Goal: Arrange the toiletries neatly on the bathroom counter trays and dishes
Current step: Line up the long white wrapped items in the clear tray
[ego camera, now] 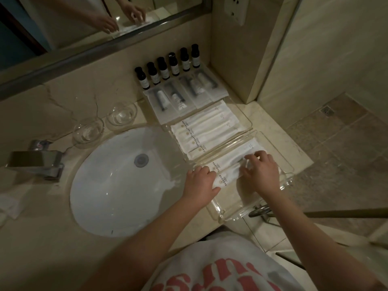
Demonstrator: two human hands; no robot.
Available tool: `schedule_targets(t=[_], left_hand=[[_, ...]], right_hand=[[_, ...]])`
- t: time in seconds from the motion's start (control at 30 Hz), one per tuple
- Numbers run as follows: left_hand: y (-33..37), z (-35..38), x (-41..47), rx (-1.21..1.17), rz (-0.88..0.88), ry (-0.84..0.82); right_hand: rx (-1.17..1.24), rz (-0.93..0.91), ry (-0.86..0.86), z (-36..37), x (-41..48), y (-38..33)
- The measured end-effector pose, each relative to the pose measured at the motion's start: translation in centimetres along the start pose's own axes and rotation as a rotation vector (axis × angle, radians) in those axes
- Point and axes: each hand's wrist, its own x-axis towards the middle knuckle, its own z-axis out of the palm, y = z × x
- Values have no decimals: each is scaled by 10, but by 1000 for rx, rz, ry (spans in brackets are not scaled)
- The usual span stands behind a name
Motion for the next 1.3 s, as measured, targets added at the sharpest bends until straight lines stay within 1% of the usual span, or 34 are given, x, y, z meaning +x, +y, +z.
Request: schedule_targets(t=[0.1,0.2,0.27,0.33,0.43,0.57,0.67,0.8,0.93,1.0,1.13,1.3], left_hand=[[1,3,-1,16,-13,-32],[1,1,1,40,-29,18],[0,-2,3,111,-55,0],[-1,-1,4,126,-57,32],[-1,-2,4,112,-46,81],[-4,-3,0,90,-51,77],[-10,-4,-2,-17,-55,84],[-26,-17,-8,-55,-87,177],[-60,-38,-28,-35,-184,240],[-84,-44,-46,-28,-258,247],[-139,-50,-97,-90,-449,253],[-204,-56,-172,-75,-668,183]], right_hand=[[29,2,-4,1,-1,-1],[24,18,-13,-2,6,-2],[20,21,-14,-2,9,-3],[22,37,-16,-2,9,-4],[29,54,-20,-2,8,-6],[23,63,-4,-4,4,-8],[5,42,14,-7,1,-11],[31,-36,5,-14,4,-31],[80,-220,-54,-17,6,-77],[91,-320,-102,-17,4,-107],[102,-477,-220,-5,-4,-174],[17,-670,-385,17,-24,-267]])
